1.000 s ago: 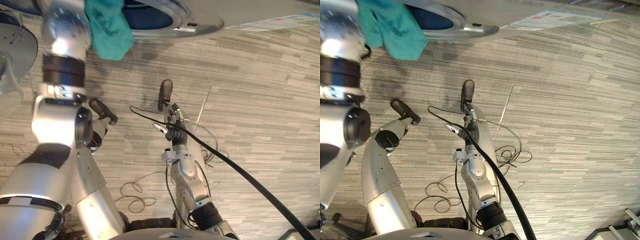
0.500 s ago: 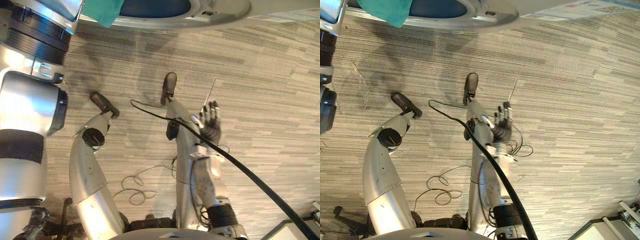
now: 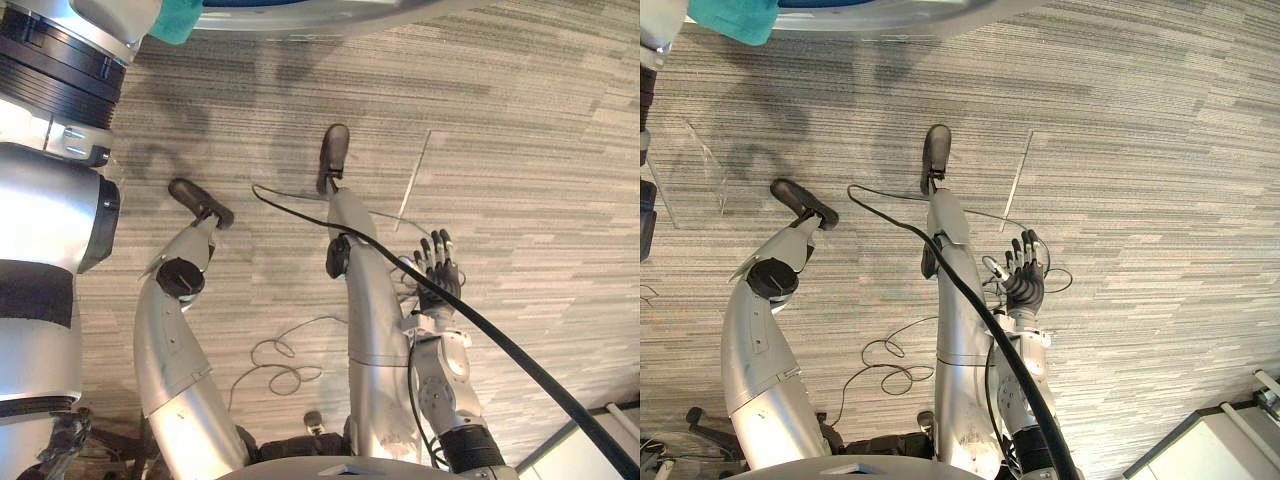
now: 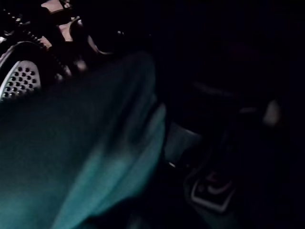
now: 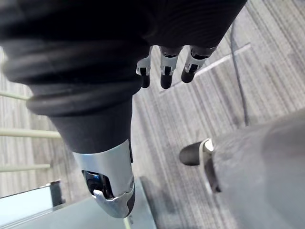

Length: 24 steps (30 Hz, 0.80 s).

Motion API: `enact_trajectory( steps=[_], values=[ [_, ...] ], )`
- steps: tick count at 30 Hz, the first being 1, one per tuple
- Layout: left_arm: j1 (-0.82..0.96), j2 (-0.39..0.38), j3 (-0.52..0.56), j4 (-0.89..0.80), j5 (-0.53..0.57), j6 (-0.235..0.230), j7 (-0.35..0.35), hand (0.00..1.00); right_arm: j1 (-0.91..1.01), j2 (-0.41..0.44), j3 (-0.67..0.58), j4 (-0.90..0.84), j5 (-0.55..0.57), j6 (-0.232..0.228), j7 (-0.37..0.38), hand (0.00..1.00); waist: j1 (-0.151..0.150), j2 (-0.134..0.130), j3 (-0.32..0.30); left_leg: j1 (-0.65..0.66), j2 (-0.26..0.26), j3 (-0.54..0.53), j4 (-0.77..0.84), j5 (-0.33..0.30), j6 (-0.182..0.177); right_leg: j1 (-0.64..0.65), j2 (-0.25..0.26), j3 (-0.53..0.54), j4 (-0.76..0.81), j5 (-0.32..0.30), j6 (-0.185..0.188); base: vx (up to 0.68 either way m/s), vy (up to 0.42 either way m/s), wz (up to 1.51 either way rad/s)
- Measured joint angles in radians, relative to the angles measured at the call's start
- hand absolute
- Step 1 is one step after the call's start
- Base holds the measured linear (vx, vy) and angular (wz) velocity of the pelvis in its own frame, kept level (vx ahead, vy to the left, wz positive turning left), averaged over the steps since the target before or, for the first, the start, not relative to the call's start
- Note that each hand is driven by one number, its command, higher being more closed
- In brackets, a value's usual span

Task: Pick up the laundry basket with both hands and put the clothes into the washing machine.

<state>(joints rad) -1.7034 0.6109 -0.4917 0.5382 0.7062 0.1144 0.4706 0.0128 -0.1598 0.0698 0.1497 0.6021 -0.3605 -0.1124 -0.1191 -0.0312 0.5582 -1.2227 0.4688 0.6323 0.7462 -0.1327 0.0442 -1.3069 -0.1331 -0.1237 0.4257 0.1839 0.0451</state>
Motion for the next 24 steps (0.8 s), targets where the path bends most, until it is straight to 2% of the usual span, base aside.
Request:
enact_trajectory(
  steps=[3, 4, 6, 9, 10, 13, 18, 21, 22, 24],
  values=[
    [0.018, 0.023, -0.035, -0.011, 0.045, -0.033, -0.031, 0.00, 0.018, -0.005, 0.001, 0.025, 0.002, 0.006, 0.000, 0.00, 0.001, 0.004, 0.001, 0.022, -0.001, 0.001, -0.004, 0.000, 0.000, 0.020, 0.001, 0.001, -0.003, 0.000, 0.000, -0.05, -0.058, -0.03],
    [0.034, 0.031, -0.033, -0.018, 0.045, -0.056, -0.058, 0.00, 0.026, 0.000, 0.001, 0.025, 0.002, 0.007, 0.001, 0.00, 0.001, 0.005, 0.001, 0.031, -0.002, 0.001, -0.007, 0.000, 0.000, 0.028, 0.002, 0.001, -0.006, -0.001, -0.001, -0.05, -0.056, -0.03],
    [0.057, 0.029, -0.014, -0.016, 0.010, -0.066, -0.107, 0.00, 0.029, 0.002, -0.001, 0.028, 0.000, 0.018, 0.000, 0.00, 0.001, 0.006, 0.001, 0.045, -0.005, 0.006, -0.020, 0.003, -0.005, 0.044, 0.004, 0.002, -0.026, 0.001, -0.004, -0.05, -0.059, -0.02],
    [0.072, -0.034, 0.095, 0.008, -0.193, -0.067, -0.151, 0.00, 0.042, 0.003, -0.001, 0.027, -0.008, 0.047, -0.001, 0.00, 0.005, 0.006, 0.001, 0.056, -0.006, 0.011, -0.037, 0.009, -0.014, 0.064, 0.012, -0.001, -0.060, 0.013, -0.008, -0.05, -0.064, -0.03],
    [0.070, -0.064, 0.152, 0.032, -0.293, -0.067, -0.148, 0.00, 0.042, 0.003, -0.002, 0.025, -0.016, 0.058, -0.002, 0.00, 0.003, 0.006, 0.001, 0.057, -0.005, 0.010, -0.038, 0.011, -0.012, 0.068, 0.014, -0.001, -0.068, 0.018, -0.010, -0.05, -0.074, -0.07],
    [0.068, -0.106, 0.234, 0.086, -0.475, -0.061, -0.147, 0.00, 0.042, 0.003, -0.004, 0.024, -0.018, 0.063, -0.002, 0.00, 0.004, 0.006, 0.001, 0.058, -0.003, 0.006, -0.038, 0.014, -0.007, 0.071, 0.019, -0.002, -0.070, 0.027, -0.009, -0.05, -0.069, -0.06],
    [0.050, -0.151, 0.296, 0.110, -0.696, -0.069, -0.121, 0.00, 0.042, 0.007, -0.027, 0.027, -0.018, 0.079, -0.003, 0.00, 0.015, 0.007, 0.002, 0.055, -0.001, 0.002, -0.037, 0.014, -0.007, 0.074, 0.019, -0.010, -0.072, 0.026, -0.008, -0.06, -0.069, 0.02],
    [0.031, -0.163, 0.291, 0.110, -0.964, -0.126, -0.111, 0.00, 0.042, 0.005, -0.036, 0.029, -0.019, 0.085, -0.012, 0.00, 0.022, 0.015, 0.004, 0.055, -0.005, -0.001, -0.044, 0.019, -0.009, 0.084, 0.016, -0.019, -0.087, 0.028, -0.009, -0.07, -0.065, 0.07],
    [0.020, -0.161, 0.292, 0.110, -1.084, -0.158, -0.114, 0.00, 0.042, 0.004, -0.036, 0.028, -0.018, 0.087, -0.026, 0.00, 0.022, 0.018, 0.004, 0.056, -0.011, -0.001, -0.055, 0.023, -0.011, 0.088, 0.013, -0.021, -0.096, 0.030, -0.012, -0.05, -0.048, 0.10],
    [0.010, -0.154, 0.295, 0.110, -1.168, -0.192, -0.128, 0.00, 0.042, 0.004, -0.040, 0.027, -0.019, 0.087, -0.045, 0.00, 0.028, 0.020, 0.004, 0.057, -0.017, -0.002, -0.063, 0.028, -0.010, 0.088, 0.011, -0.022, -0.098, 0.032, -0.011, -0.06, -0.065, 0.07]
  ],
)
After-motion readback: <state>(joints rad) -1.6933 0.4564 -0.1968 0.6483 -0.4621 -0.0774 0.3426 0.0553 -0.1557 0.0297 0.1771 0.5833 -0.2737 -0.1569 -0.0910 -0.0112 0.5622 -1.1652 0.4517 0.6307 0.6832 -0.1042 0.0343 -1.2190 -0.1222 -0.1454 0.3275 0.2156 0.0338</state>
